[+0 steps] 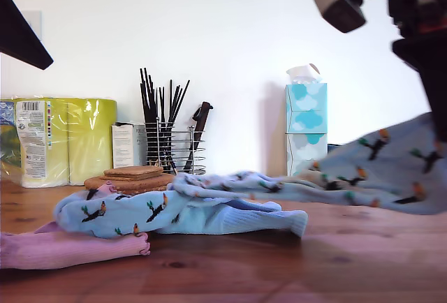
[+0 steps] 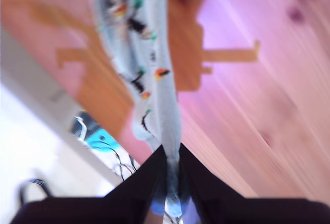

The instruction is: Pair up the socks based on colour and pattern, by placing each sock on top of its pair

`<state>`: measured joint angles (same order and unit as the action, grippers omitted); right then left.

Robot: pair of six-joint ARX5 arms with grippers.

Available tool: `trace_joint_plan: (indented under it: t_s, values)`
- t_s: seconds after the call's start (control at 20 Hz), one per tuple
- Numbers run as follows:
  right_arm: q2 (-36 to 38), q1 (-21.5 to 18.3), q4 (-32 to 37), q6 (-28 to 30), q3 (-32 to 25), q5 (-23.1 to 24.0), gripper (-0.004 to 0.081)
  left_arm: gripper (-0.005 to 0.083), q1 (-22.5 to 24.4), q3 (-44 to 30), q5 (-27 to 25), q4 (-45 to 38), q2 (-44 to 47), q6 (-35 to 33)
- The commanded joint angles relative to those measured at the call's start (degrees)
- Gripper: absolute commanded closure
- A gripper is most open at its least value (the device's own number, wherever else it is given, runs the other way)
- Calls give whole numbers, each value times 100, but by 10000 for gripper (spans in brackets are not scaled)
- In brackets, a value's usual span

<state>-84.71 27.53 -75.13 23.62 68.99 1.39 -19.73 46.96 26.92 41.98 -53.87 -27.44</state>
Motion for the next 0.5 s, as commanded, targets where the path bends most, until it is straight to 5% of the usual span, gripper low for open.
trace_joint_plan:
  t_s: [0.0,0.2,0.45]
  values:
    - [-55,-195,-70,28,-22,297,692,796,4,20,4,-28,-15,4]
    - [-55,-627,275,-415,-20,874,509,796,4,20,4,-11,-15,63]
    - [-52,-656,691,-1749,-20,619,526,796,4,20,48,-44,-15,63]
